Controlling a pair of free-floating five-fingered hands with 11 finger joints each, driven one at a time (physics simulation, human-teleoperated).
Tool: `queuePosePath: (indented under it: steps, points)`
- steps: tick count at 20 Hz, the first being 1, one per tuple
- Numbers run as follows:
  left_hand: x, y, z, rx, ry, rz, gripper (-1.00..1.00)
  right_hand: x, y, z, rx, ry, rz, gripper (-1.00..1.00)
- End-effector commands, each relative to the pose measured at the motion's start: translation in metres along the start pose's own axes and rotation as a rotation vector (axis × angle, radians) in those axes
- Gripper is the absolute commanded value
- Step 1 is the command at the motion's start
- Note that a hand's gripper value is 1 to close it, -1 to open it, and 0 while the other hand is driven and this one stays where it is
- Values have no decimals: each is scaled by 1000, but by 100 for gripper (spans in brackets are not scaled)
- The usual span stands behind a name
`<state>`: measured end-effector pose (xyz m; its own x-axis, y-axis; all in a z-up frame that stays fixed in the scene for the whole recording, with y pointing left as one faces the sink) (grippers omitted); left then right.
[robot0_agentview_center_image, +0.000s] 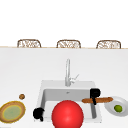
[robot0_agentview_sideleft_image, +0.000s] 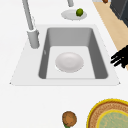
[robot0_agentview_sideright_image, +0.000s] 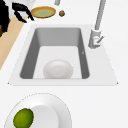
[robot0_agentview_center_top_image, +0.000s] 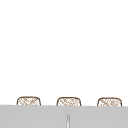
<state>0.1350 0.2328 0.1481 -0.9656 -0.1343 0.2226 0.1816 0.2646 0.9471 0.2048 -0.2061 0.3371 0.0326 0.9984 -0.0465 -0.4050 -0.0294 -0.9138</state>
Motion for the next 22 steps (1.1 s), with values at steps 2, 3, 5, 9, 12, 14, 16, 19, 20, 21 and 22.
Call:
queuePosePath:
  steps: [2, 3, 5, 9, 12, 14, 16, 19, 20, 21, 22]
  points:
    - [0, 0, 0, 0, 0, 0, 0, 31, -3, -4, 2, 33, -14, 100]
    - [0, 0, 0, 0, 0, 0, 0, 41, -3, -3, 1, 20, -7, 100]
    - [0, 0, 0, 0, 0, 0, 0, 57, -4, -3, 12, 5, 5, 100]
    - [0, 0, 0, 0, 0, 0, 0, 87, -2, -6, 13, 7, 8, 100]
    - [0, 0, 0, 0, 0, 0, 0, 112, 12, -16, 0, 0, -8, 100]
    - [0, 0, 0, 0, 0, 0, 0, 125, 21, -32, -1, -3, -15, 100]
    - [0, 0, 0, 0, 0, 0, 0, 140, 31, -51, 10, -2, -10, 100]
    - [0, 0, 0, 0, 0, 0, 0, 162, 48, -74, 7, -6, -20, 100]
    - [0, 0, 0, 0, 0, 0, 0, 167, 52, -86, 19, -5, -15, 100]
    - [0, 0, 0, 0, 0, 0, 0, 171, 56, -97, 28, -4, -20, 100]
    - [0, 0, 0, 0, 0, 0, 0, 174, 60, -109, 38, 5, -24, 100]
